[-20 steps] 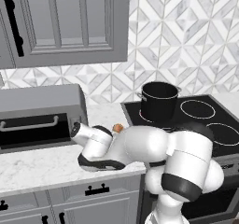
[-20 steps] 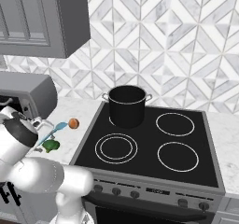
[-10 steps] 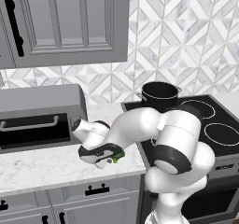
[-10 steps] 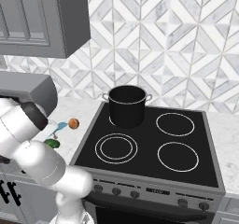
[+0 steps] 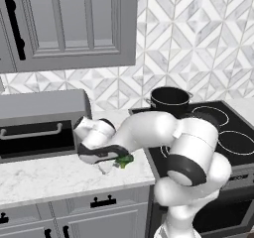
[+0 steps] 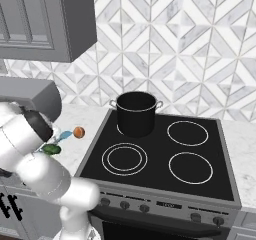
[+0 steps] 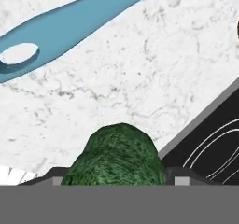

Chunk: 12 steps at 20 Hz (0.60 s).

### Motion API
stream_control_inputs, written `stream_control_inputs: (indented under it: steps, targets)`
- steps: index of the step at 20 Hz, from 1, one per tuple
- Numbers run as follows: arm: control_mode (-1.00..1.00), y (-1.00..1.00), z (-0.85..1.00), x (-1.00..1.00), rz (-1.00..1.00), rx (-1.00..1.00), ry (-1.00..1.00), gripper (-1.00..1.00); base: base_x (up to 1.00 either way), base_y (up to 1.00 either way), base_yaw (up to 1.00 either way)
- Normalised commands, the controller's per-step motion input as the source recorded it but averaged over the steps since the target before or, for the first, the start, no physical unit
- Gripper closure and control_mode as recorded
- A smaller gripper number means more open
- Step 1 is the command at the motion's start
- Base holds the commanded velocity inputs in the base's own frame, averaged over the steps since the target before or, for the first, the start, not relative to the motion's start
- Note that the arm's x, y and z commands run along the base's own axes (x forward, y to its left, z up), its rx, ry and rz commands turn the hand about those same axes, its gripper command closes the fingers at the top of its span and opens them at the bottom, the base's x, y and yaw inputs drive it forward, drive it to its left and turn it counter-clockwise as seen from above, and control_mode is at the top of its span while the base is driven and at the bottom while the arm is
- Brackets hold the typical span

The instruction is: Put the broccoli and onion in the pot. Retrieve the spatula and lightly stir the vegetables in the pot.

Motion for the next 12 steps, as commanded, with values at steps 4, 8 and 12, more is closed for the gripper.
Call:
stream_control_inputs:
  steps: [4, 8, 12]
  targets:
    - [-1.00, -0.94, 1.00, -0.65, 0.00, 0.31, -0.20, 1.00, 0.00, 0.00, 0.00]
    - [-1.00, -1.00, 1.00, -0.36, 0.00, 0.37, -0.14, 1.00, 0.00, 0.00, 0.00]
    - [-1.00, -1.00, 0.94, -0.16, 0.00, 0.41, -0.07, 1.00, 0.00, 0.00, 0.00]
